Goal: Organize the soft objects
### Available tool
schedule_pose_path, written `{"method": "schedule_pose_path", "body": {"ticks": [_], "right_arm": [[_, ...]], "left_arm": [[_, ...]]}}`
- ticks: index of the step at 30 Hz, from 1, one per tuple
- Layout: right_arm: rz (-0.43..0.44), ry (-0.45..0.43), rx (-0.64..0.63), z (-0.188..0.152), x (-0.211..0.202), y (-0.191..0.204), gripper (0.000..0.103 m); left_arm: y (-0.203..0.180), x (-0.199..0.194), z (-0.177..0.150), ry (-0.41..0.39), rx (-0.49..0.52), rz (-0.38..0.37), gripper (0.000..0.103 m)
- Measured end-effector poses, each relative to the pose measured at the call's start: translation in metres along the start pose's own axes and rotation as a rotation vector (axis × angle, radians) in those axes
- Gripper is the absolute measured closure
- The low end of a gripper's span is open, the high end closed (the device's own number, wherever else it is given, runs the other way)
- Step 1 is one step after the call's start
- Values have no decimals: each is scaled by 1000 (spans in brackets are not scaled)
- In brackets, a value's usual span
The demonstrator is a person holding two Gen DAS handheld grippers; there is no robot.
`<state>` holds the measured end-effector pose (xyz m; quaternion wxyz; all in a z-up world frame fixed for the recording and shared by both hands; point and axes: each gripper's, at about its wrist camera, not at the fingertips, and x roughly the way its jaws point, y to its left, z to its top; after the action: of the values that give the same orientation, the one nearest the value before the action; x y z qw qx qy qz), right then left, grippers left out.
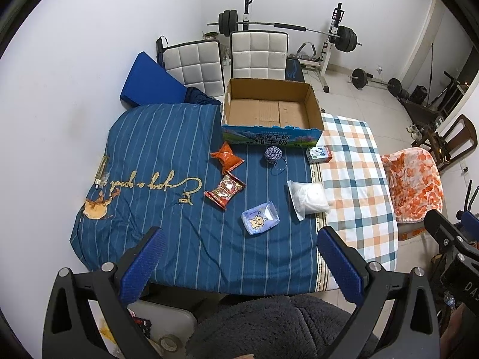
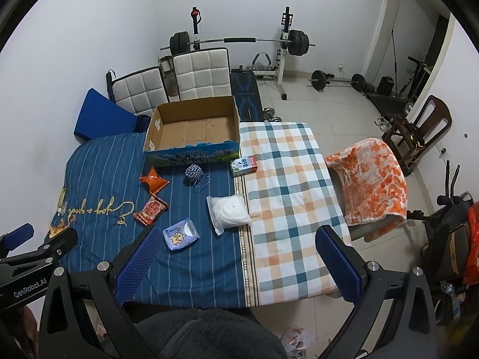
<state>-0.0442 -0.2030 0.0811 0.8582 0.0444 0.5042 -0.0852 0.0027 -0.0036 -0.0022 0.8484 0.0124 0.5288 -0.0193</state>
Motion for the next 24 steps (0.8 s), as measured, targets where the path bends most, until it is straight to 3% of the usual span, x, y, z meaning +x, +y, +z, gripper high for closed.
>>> {"method": "schedule_pose_path", "body": {"ticks": [24], "right_arm": [[-11,-26,-12,2,-5,-2,0]], "left_arm": [[-1,-6,1,-37,-6,25,0]]}}
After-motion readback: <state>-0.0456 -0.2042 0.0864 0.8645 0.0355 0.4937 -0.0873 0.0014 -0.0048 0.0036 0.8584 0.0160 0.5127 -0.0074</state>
